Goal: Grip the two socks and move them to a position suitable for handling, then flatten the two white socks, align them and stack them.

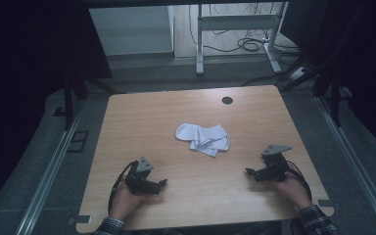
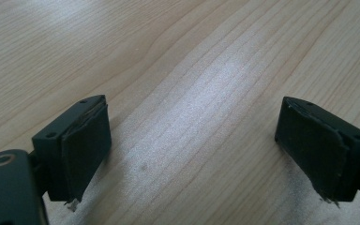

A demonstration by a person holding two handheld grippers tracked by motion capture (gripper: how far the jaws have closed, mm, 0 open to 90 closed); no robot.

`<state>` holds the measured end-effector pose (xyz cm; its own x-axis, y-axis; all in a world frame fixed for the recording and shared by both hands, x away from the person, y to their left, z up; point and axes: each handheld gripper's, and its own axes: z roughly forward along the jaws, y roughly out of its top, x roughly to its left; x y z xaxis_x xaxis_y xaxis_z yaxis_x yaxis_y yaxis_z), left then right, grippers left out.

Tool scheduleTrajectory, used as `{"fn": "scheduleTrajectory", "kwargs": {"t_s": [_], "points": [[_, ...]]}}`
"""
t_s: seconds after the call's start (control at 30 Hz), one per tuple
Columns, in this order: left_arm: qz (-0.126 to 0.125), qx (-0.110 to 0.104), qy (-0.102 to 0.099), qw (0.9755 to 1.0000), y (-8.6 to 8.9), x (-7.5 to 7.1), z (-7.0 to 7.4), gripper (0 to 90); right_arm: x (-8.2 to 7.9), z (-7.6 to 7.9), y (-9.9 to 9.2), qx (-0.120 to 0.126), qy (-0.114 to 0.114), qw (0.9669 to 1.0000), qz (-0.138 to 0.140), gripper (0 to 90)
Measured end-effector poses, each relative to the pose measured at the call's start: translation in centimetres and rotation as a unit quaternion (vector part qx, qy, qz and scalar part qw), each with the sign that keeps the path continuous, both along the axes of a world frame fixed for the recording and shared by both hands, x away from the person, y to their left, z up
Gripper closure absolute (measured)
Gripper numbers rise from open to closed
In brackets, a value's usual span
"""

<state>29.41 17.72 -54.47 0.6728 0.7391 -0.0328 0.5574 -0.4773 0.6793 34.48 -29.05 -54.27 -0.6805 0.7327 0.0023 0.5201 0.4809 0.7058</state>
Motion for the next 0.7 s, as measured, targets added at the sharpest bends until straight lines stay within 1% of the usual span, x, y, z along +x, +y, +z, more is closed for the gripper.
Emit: {"fn": "scheduleTrajectory", "kwargs": {"t_s": [0.4, 0.7], "points": [[0.001, 0.001, 0.0, 1.0, -0.05, 0.09, 0.02, 10.9, 0.0, 0.0, 0.06, 0.0, 0.0, 1.0, -0.004, 4.0], [0.004, 0.0, 0.0, 1.0, -0.09, 0.12, 0.01, 11.0, 0.17, 0.2, 0.29, -0.007, 0.01, 0.9999, -0.005, 4.0]]}}
